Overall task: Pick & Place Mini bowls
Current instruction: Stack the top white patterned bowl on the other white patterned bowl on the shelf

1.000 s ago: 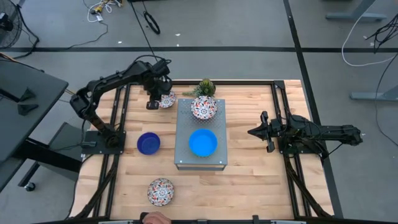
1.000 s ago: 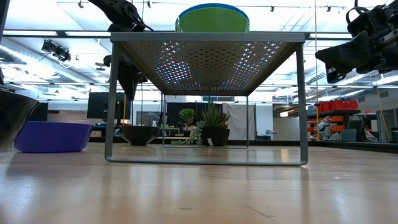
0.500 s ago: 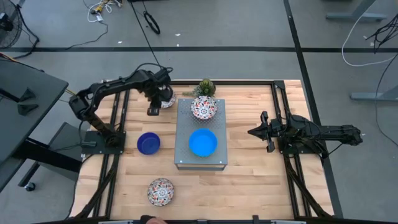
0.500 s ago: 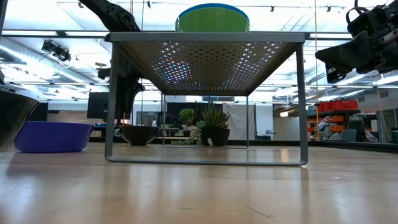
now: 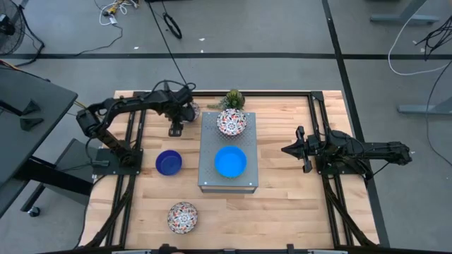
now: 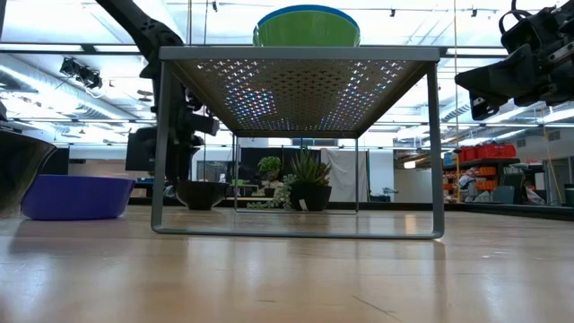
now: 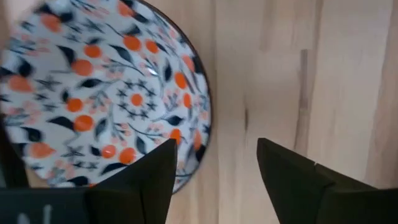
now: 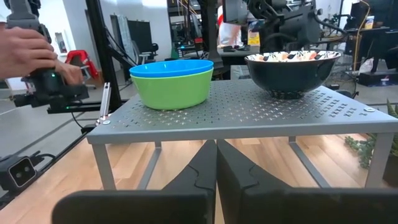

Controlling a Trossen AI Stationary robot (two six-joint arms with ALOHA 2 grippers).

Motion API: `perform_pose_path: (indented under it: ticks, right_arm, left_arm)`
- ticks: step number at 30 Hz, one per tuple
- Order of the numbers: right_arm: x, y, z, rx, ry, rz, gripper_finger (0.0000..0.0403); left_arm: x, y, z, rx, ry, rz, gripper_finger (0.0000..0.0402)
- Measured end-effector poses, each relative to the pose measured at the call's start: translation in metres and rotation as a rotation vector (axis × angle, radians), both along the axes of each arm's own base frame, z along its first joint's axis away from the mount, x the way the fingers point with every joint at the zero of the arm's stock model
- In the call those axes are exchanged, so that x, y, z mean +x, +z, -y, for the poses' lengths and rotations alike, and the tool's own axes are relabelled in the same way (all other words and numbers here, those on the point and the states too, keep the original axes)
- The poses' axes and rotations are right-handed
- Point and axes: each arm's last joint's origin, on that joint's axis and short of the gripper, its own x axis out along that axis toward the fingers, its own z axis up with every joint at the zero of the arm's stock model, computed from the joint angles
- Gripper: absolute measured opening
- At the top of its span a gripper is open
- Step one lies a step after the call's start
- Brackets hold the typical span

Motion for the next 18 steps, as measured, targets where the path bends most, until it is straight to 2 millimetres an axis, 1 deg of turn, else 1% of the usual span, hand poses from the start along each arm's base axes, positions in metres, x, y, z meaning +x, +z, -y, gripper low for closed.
perform_pose_path:
  ticks: [6, 18]
  right_arm:
    - [0.0000, 0.0000, 0.0000, 0.000, 0.000, 0.000, 0.0011]
    - [0.0000, 0.0000, 0.0000, 0.000, 0.000, 0.000, 0.0011]
  left_arm:
    - [-0.0007, -0.0095, 0.0048, 0.027, -0.017, -0.014, 0.0210]
    - [-0.0009, -0.0098, 0.0035, 0.066, -0.037, -0.032, 0.0174]
